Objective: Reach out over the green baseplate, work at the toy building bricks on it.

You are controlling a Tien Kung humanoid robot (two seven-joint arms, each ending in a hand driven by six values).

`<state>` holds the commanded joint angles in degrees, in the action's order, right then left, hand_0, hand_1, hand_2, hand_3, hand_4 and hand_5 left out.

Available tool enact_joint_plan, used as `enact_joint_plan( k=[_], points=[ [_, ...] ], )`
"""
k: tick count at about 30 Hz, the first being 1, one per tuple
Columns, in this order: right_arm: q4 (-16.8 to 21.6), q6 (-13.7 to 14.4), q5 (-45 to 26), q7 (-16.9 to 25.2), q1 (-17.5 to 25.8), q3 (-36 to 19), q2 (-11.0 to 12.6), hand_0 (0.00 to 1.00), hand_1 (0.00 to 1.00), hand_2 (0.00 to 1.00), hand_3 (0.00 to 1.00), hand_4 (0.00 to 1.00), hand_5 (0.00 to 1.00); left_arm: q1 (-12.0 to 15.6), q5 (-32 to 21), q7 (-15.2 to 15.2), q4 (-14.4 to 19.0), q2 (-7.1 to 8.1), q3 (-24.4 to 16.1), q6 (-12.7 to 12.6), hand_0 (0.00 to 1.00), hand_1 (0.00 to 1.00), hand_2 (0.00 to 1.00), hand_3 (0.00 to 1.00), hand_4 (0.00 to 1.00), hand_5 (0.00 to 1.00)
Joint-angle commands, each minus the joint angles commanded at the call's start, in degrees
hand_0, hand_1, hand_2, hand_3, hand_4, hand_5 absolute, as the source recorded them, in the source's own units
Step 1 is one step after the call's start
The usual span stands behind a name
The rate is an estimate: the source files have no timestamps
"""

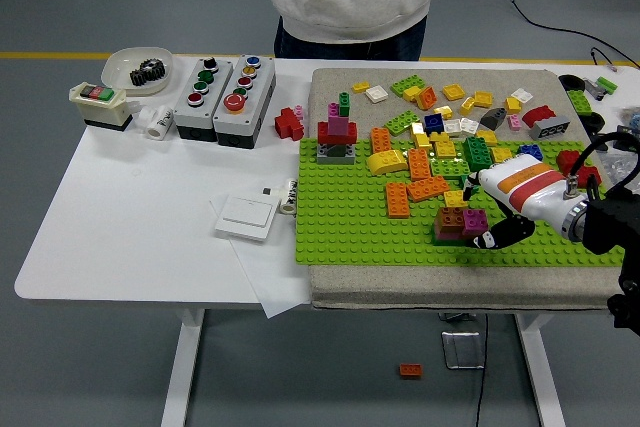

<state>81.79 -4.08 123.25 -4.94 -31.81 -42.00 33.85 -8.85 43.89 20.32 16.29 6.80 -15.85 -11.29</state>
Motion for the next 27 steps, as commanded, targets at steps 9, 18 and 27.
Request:
enact_joint_plan(
  k=[9, 18, 27],
  points=[
    [-1.38, 0.99, 0.74, 0.06, -0.33, -0.12, -0.22, 0.154, 0.081, 0.174, 0.639, 0.969, 0.454, -0.01, -0.1, 0.0, 0.08, 0.03, 0.21, -0.09, 0.799, 0.775, 0.773, 0.596, 0.664, 0.667],
    [-2.56, 1.8, 0.9, 0.26, -0.59, -0.17, -0.63, 0.154, 0.078, 0.174, 0.638, 0.95, 0.437, -0.1, -0.12, 0.0, 0.15, 0.06, 0.31, -0.17, 0.8, 0.775, 0.773, 0.596, 0.664, 0.667],
    [-2.81, 1.86, 0.88, 0.3, -0.73, -0.17, -0.76, 0.154, 0.082, 0.175, 0.655, 0.998, 0.482, -0.09, 0.12, 0.05, 0.16, 0.03, 0.21, -0.18, 0.799, 0.775, 0.773, 0.595, 0.664, 0.667]
  ],
)
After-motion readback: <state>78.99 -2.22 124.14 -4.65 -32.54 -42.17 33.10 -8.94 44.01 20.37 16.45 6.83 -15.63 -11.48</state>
